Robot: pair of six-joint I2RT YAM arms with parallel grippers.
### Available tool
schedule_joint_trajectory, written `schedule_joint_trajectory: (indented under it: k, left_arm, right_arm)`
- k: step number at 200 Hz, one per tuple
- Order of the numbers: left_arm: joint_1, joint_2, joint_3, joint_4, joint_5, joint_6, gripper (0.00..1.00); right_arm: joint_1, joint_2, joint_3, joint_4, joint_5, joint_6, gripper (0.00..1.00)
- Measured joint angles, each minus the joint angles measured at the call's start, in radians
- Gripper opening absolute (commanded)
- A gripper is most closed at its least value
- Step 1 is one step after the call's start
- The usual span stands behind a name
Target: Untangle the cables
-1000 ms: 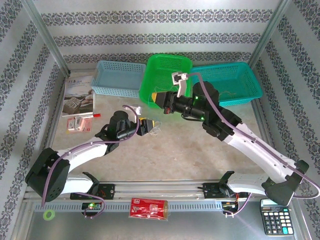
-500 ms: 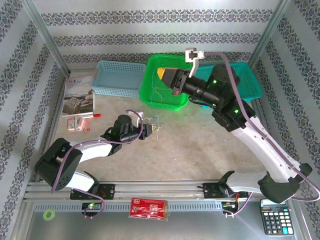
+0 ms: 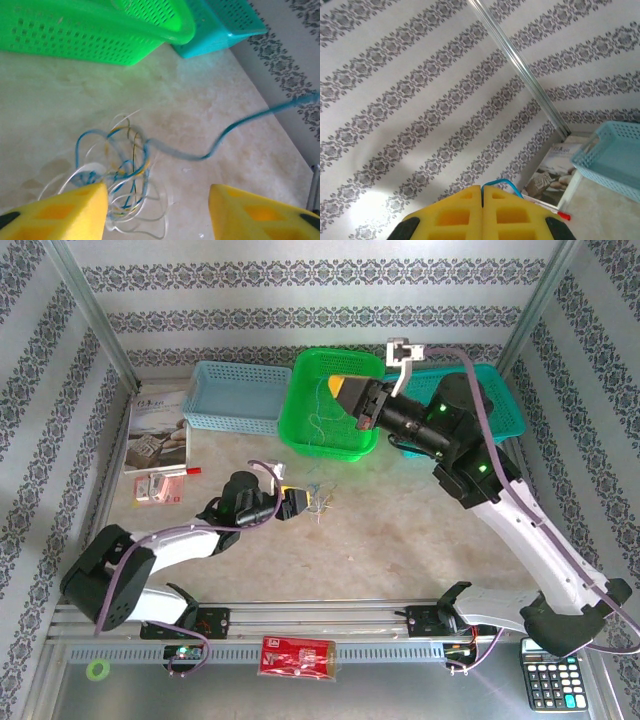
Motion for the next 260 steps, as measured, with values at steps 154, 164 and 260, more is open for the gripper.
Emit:
schedule_joint_trajectory:
  k: [154,164,260]
  left_arm:
    - [-0.005,-0.429,0.281,-0.511,0.053,0.236,0.9]
    - [-0.005,-0.414,0.328,-0.533,0.078,0.256,0.89]
    - [-0.004,-0.218,0.579,-0.668,0.314,0.384,0.63]
  right_arm:
    - [-0.046,-0.029,-0.12,-0.205,-0.052,-0.216,0.0]
    - [-0.046,-0.024,-0.119,-0.227,-0.069,-0.237,0.0]
    - [-0.046,0.005,-0.107,-0.32,-0.22,-0.312,0.0]
